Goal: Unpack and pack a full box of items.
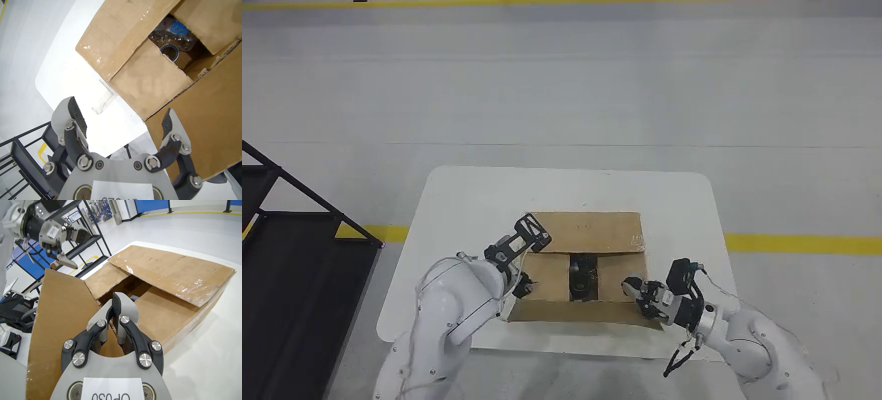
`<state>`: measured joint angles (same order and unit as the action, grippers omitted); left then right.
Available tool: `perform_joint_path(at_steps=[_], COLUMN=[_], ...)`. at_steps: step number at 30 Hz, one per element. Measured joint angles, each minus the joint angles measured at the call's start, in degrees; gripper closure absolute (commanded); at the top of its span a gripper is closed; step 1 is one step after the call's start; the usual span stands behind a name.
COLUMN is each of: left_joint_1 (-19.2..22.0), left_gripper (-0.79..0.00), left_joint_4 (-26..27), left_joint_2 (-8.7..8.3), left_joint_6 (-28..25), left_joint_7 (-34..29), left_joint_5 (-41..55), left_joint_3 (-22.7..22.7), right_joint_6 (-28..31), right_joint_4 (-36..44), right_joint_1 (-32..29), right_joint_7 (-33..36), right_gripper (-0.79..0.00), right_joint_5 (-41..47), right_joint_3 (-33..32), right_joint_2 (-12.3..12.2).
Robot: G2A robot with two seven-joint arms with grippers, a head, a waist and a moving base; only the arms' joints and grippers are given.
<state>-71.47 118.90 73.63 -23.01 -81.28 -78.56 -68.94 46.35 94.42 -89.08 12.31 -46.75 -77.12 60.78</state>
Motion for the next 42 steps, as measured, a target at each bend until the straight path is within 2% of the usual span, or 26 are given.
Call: perform_joint_path(at_steps=[5, 13, 23, 28, 32, 42], left_joint_1=[1.2, 3.0, 6.2, 7.1, 7.3, 6.6], left_gripper=[-0.785, -0.785, -0.785, -0.785, -0.785, -0.785], left_joint_4=[0.3, -1.3, -4.5, -5.8, -6.4, -7.3], left_joint_2=[-0.44, -0.35, 0.19, 0.61, 0.79, 0.73], left_joint_6=[0.9, 4.8, 8.6, 11.0, 12.4, 12.8], left_joint_7=[-0.7, 1.2, 5.6, 9.2, 11.1, 12.4], left_joint_5=[1.4, 0.9, -1.1, -0.3, 0.4, -0.9], left_joint_3=[-1.0, -0.1, 3.8, 5.3, 5.6, 5.7], right_joint_6=[2.8, 2.2, 3.6, 0.6, -4.9, -11.2], right_joint_4=[-0.1, -0.4, 1.6, 2.9, 4.0, 3.0], right_joint_1=[-1.2, -1.9, -3.5, -6.5, -8.9, -11.1], right_joint_7=[0.7, -0.1, -7.9, -15.7, -19.4, -21.9], right_gripper=[0.000, 0.000, 0.000, 0.000, 0.000, 0.000], right_joint_5=[-4.5, -11.0, -8.7, -7.4, -7.8, -5.9], right_joint_3=[-0.2, 0.7, -2.3, -7.0, -10.1, -11.6], right_joint_2=[-0.4, -0.7, -1.0, -1.2, -1.1, -0.7])
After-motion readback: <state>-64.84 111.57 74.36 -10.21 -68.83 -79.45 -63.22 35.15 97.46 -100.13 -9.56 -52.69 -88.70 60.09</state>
